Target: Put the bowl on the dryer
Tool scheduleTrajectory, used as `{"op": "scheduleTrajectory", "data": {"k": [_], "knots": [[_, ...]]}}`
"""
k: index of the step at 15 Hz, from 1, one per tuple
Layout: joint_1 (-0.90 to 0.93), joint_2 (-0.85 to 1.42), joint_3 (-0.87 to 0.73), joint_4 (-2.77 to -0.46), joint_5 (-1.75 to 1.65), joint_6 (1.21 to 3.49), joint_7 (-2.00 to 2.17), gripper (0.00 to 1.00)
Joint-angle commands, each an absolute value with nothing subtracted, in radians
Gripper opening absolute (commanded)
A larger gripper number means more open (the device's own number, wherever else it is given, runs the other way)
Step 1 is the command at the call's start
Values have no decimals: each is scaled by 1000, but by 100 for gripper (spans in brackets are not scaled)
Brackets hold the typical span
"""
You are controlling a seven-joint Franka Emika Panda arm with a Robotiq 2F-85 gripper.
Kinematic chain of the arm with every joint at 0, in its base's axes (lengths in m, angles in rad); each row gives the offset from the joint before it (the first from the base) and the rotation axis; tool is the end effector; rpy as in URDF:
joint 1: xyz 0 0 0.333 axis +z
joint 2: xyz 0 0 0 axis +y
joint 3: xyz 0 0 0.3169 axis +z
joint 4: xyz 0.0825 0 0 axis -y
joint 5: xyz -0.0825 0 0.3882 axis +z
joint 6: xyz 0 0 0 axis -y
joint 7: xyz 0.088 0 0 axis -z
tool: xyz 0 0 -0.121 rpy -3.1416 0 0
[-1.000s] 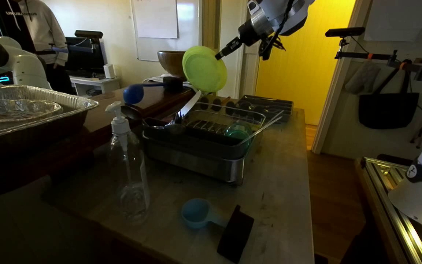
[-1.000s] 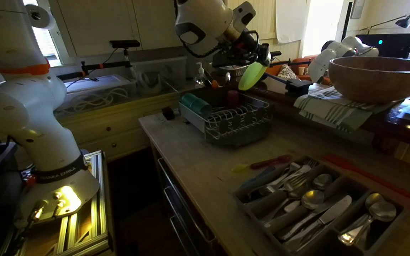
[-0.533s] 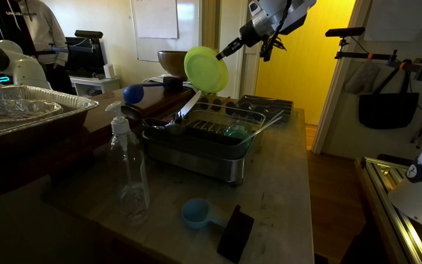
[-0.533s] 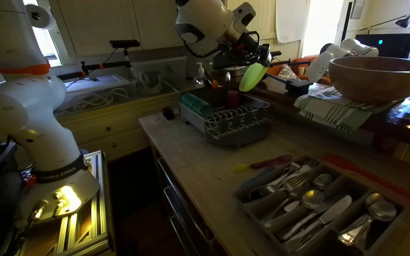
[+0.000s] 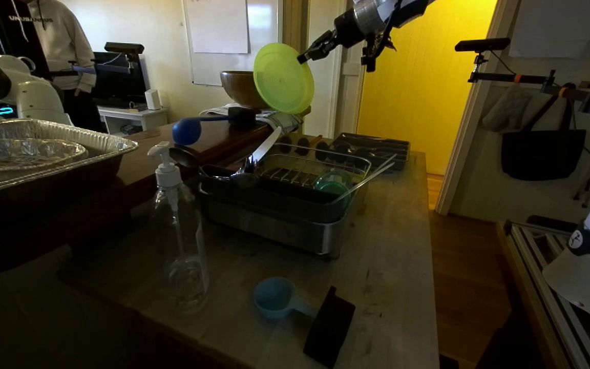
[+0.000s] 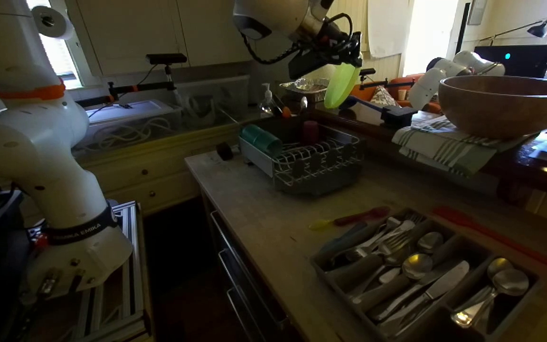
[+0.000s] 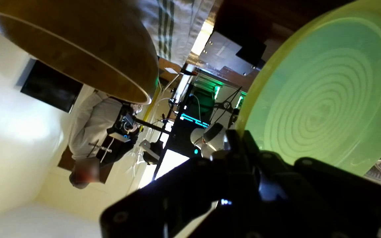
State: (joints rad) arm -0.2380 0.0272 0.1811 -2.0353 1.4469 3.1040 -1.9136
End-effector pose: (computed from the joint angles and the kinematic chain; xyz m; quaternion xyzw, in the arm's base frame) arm 0.5808 -0.1168 0.4873 0.8392 0.1829 0.4991 0.1150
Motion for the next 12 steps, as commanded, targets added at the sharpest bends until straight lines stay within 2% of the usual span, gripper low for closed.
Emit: {"op": "scheduleTrajectory", "data": {"k": [1, 12], "knots": [[-248, 9, 176, -2013, 1621, 3063, -2168, 1], [-271, -11, 134, -2123, 1924, 2849, -2670, 1]]}}
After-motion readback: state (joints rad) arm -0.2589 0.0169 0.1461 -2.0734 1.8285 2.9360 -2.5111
